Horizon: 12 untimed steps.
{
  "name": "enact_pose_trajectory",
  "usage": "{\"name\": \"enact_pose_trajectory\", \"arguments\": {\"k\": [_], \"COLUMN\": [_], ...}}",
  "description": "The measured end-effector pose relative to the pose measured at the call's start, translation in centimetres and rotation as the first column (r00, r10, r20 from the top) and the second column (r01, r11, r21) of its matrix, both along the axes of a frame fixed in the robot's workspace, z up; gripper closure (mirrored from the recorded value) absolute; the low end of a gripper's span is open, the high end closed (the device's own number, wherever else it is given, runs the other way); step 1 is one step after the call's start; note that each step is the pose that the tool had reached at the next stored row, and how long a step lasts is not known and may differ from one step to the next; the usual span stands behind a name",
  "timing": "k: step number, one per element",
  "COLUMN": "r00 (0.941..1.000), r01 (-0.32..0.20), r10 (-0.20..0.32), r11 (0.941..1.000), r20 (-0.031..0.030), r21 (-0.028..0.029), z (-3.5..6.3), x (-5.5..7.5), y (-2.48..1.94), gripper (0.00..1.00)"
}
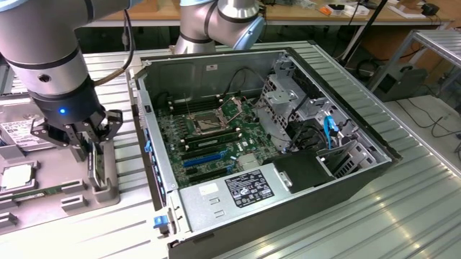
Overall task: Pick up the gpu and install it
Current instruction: 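Pick up the gpu and move the gpu toward the slot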
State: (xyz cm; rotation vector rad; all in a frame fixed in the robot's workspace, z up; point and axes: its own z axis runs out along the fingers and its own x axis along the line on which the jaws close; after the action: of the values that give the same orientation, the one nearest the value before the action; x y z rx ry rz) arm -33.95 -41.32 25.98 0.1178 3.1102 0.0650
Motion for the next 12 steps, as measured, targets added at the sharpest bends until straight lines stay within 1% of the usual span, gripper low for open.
{"name": "enact_pose_trajectory", "arguments": {"k": [3,8,12], "r00": [1.0000,1.0000,1.0000], "r01": [0.000,0.000,0.000], "r10": [0.000,0.000,0.000], "r11": [1.0000,1.0000,1.0000], "r20": [0.0000,0.0001,0.0001], "r21": [0.0000,0.0001,0.0000], "z": [0.65,1.40,1.45], "x": [0.0,0.0,0.0], "y": [0.00,0.00,0.00], "gripper": [0.73,0.73,0.73]}}
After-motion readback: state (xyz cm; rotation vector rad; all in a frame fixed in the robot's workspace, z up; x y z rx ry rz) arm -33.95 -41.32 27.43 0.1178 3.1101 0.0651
